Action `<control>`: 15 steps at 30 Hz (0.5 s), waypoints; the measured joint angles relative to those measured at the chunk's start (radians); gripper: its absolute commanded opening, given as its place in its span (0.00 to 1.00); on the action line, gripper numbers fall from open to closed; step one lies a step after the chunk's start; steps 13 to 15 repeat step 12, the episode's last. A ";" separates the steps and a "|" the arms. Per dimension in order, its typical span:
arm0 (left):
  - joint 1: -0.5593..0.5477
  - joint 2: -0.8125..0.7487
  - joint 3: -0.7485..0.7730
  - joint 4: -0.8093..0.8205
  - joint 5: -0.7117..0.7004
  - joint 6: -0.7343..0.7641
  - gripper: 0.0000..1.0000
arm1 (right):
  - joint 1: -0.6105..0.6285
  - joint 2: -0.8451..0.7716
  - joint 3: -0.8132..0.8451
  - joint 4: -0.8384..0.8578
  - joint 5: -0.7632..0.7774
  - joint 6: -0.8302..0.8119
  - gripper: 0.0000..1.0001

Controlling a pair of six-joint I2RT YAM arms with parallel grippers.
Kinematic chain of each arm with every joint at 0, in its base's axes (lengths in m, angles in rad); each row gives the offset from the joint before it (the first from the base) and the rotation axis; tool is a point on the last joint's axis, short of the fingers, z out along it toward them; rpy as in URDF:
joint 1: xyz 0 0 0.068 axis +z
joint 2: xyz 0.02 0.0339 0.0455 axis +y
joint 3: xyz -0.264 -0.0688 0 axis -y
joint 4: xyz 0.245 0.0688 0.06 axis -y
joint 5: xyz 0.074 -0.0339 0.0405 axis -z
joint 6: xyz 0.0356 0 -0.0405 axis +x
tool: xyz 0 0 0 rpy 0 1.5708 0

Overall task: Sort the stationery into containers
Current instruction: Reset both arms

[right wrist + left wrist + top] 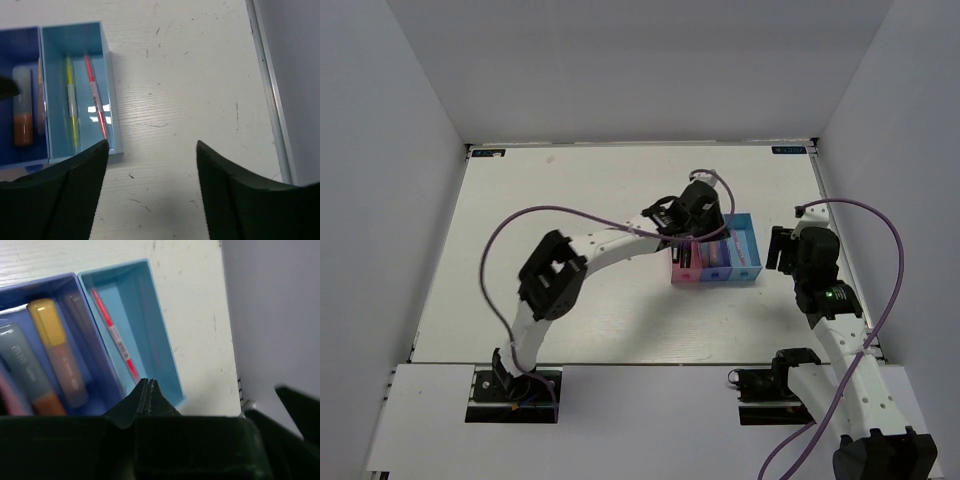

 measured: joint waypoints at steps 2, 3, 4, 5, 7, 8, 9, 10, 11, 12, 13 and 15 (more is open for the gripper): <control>0.000 -0.126 -0.138 0.000 0.003 0.056 0.63 | -0.001 0.000 0.000 -0.005 -0.029 -0.012 0.90; 0.000 -0.204 -0.211 -0.015 0.003 0.082 0.79 | -0.001 0.000 0.000 -0.007 -0.046 -0.016 0.90; 0.001 -0.280 -0.275 -0.027 0.003 0.112 1.00 | -0.001 0.001 0.000 -0.010 -0.064 -0.019 0.90; 0.001 -0.369 -0.351 -0.034 -0.007 0.142 1.00 | -0.001 0.005 0.000 -0.013 -0.084 -0.021 0.90; 0.002 -0.533 -0.470 -0.070 -0.029 0.183 1.00 | -0.001 0.020 0.008 -0.033 -0.115 -0.017 0.90; 0.004 -0.621 -0.537 -0.082 -0.045 0.208 1.00 | -0.001 0.034 0.014 -0.047 -0.131 -0.012 0.90; 0.006 -0.707 -0.601 -0.099 -0.061 0.233 1.00 | -0.001 0.045 0.020 -0.058 -0.142 -0.007 0.90; 0.011 -0.777 -0.653 -0.118 -0.076 0.253 1.00 | -0.001 0.055 0.024 -0.066 -0.159 0.000 0.90; 0.021 -0.849 -0.714 -0.132 -0.088 0.276 1.00 | -0.001 0.059 0.027 -0.072 -0.175 0.005 0.90; 0.034 -0.918 -0.770 -0.157 -0.099 0.298 1.00 | -0.001 0.060 0.028 -0.081 -0.198 0.006 0.90; 0.034 -0.918 -0.770 -0.157 -0.099 0.298 1.00 | -0.001 0.060 0.028 -0.081 -0.198 0.006 0.90; 0.034 -0.918 -0.770 -0.157 -0.099 0.298 1.00 | -0.001 0.060 0.028 -0.081 -0.198 0.006 0.90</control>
